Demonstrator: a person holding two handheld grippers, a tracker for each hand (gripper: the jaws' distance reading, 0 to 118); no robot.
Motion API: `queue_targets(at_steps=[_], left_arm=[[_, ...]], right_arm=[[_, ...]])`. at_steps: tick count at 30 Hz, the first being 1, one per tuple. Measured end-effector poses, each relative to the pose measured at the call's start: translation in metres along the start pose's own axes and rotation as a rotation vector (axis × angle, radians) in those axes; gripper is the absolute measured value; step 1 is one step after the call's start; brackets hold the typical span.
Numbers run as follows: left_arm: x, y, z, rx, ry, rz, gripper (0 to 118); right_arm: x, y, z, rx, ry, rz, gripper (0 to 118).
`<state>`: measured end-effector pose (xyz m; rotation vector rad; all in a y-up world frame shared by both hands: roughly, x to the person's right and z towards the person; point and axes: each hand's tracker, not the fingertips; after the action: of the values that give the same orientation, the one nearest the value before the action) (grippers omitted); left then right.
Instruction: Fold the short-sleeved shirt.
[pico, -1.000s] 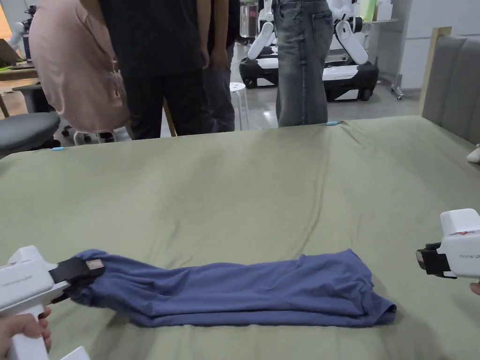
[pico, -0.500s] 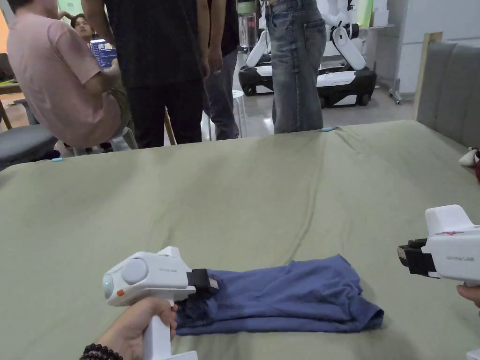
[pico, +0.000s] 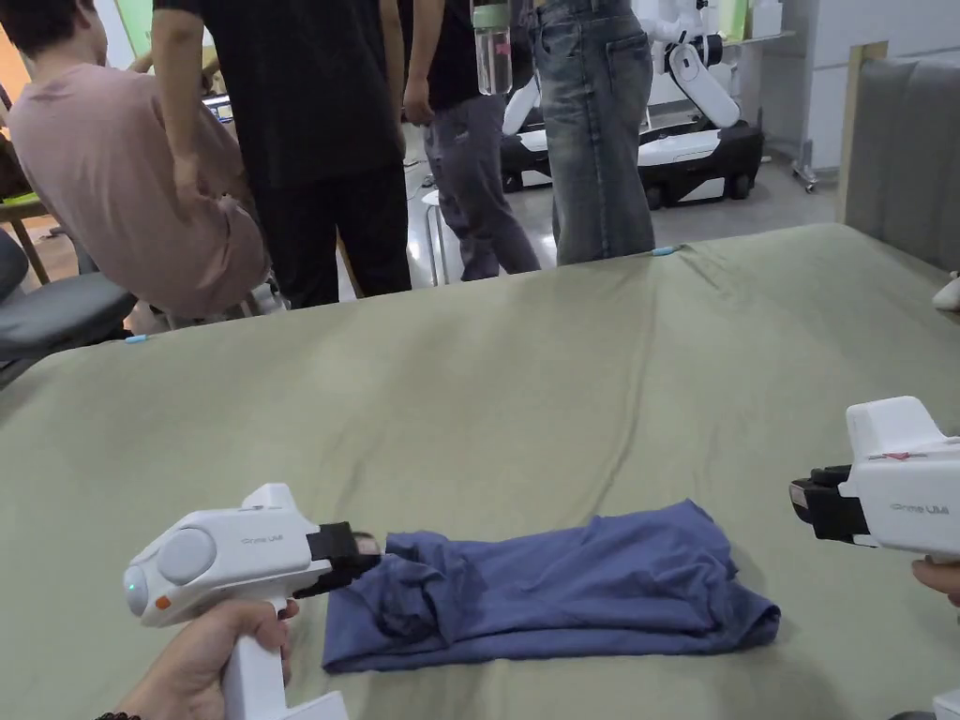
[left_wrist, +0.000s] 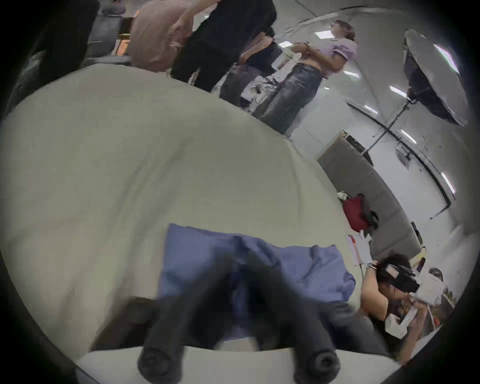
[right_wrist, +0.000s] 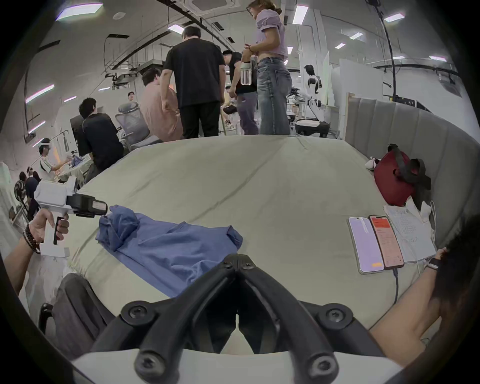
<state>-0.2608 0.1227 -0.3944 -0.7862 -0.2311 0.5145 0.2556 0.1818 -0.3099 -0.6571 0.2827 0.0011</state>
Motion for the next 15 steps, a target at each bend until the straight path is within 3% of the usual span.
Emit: queue_targets(at_steps=[1,6,15], left_arm=[[-0.004,-0.002,-0.001,0.002,0.042,0.015,0],[-0.001,-0.020,-0.029,-0.090,-0.021,-0.001,0],[0.080,-0.039,-0.106,-0.236,-0.105,-0.119,0]], right_arm=[[-0.002,0.000,0.000,-0.001,0.003,0.004,0],[-0.006,0.001,0.001,-0.010,0.023,0.027,0],[0.003,-0.002,0.020,-0.007,-0.012,0.002,0]])
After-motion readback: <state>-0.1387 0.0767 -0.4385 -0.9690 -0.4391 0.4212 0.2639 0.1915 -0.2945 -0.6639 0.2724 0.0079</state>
